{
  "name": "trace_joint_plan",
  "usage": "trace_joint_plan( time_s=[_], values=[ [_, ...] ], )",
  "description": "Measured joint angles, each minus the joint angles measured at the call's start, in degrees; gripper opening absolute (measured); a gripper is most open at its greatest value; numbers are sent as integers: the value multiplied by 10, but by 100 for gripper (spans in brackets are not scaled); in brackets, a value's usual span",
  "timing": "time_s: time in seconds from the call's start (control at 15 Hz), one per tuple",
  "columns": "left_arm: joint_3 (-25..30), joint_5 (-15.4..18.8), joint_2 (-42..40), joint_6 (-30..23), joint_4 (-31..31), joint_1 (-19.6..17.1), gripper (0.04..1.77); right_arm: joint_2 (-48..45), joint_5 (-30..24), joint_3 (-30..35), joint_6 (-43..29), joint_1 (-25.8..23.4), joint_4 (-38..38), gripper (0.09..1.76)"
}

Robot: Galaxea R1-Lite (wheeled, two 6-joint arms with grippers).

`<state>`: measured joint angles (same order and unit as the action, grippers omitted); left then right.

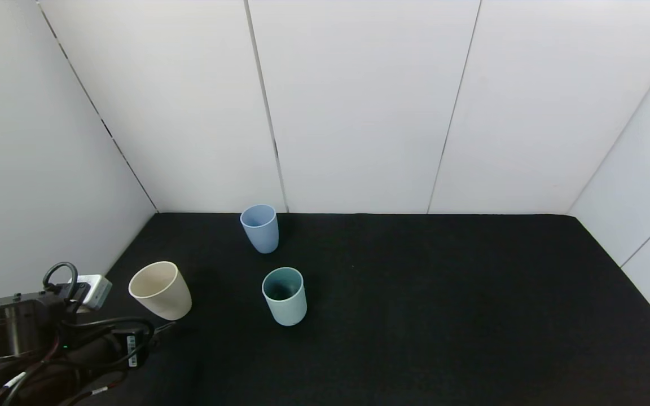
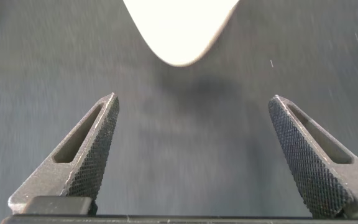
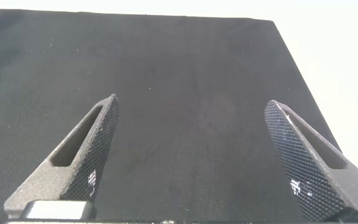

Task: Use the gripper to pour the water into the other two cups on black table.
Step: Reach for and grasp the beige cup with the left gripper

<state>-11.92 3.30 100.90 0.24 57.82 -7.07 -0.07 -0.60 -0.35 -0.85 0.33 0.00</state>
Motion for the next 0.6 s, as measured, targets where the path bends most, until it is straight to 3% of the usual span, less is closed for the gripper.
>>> trace_joint_plan(
  time_s=[0.4,0.6],
  values=[
    [-18,2,122,0,180,-13,172,0,0,0,0,0,0,171],
    [-33,6,149,0,192,-14,172,0,0,0,0,0,0,171]
  ],
)
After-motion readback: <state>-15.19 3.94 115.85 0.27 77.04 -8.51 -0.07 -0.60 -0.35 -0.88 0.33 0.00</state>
